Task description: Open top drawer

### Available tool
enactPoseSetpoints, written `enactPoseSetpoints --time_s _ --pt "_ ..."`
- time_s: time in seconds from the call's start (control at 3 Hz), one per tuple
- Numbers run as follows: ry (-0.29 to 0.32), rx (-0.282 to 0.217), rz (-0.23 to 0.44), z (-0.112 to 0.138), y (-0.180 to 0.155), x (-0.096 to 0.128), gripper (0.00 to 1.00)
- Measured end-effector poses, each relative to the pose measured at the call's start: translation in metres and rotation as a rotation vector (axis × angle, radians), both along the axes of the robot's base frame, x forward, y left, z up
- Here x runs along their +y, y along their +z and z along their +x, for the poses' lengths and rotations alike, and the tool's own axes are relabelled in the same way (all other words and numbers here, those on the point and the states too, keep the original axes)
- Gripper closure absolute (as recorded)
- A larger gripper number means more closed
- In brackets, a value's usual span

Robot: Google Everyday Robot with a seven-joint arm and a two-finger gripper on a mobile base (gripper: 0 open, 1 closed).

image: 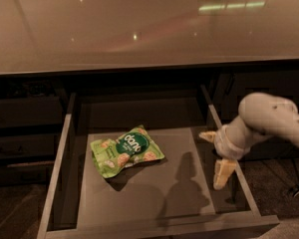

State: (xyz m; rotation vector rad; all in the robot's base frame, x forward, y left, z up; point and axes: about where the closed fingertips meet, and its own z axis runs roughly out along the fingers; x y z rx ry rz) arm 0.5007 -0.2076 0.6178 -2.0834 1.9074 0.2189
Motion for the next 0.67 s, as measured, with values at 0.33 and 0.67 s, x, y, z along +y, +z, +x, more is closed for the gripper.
enactPoseSetpoints --time_s 0.33,0.67 --pt "0.131 -0.083 0.081 0.0158 0.0535 0.0339 0.00" --pt "0.131 -0.083 0.081 0.0158 0.0535 0.0339 0.00"
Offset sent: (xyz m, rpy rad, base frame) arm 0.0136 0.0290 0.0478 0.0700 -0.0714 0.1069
